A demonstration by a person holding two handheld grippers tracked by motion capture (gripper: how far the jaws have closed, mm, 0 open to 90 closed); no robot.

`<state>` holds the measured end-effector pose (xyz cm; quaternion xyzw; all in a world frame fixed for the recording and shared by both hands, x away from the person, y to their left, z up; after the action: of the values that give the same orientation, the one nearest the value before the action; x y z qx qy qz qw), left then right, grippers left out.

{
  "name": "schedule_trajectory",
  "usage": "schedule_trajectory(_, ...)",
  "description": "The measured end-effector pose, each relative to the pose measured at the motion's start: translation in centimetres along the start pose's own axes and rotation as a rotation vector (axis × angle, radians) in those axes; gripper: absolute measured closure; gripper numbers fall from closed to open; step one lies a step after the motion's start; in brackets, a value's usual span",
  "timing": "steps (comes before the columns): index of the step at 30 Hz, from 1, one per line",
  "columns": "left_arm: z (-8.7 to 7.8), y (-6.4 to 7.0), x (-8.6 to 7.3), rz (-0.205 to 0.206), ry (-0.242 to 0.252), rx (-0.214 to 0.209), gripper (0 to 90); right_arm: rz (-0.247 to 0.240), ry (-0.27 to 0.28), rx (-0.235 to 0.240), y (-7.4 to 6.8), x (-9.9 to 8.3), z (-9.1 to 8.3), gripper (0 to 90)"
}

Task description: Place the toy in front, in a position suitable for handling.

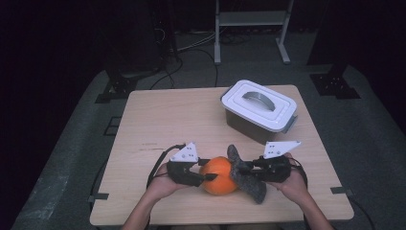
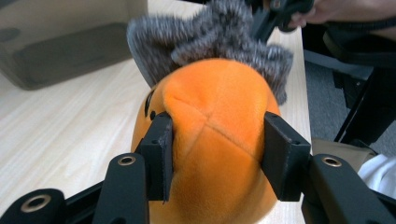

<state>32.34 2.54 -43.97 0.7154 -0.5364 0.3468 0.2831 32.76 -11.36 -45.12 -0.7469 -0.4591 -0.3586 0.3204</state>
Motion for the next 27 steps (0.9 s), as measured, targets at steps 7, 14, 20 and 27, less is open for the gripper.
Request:
schedule_trajectory(7, 0.4, 0.1, -0.3, -0.002, -0.015, 0.005, 47.4, -0.016, 0.054, 0.017, -1.0, 1.4, 0.2, 74.2)
schedule_trajectory(14, 0.8, -0.4, -0.3, -0.036, 0.029, 0.0, 22.7, 0.007, -0.002, 0.019, -0.2, -0.2, 0.5, 74.2)
schedule_trajectory(20, 1.4, -0.1, -0.7, -0.053, 0.027, -0.055, 22.4, 0.026, -0.002, 0.023, 0.3, -0.5, 0.4, 73.8)
schedule_trajectory(27, 1.2, 1.0, -0.6, -0.016, 0.03, -0.117, 26.7, 0.05, -0.011, 0.002, 1.3, -1.1, 0.0, 73.1)
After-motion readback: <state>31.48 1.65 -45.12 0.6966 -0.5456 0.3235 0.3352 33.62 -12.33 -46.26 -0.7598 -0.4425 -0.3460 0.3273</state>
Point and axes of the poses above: each handheld gripper's, and its own axes: z roughly forward along the jaws, x roughly out of its top, y roughly to its right, the point moved 10 cm from there along z, roughly forward along the jaws, and after that the axes turned 4 degrees about -y, right-handed, at the moved point
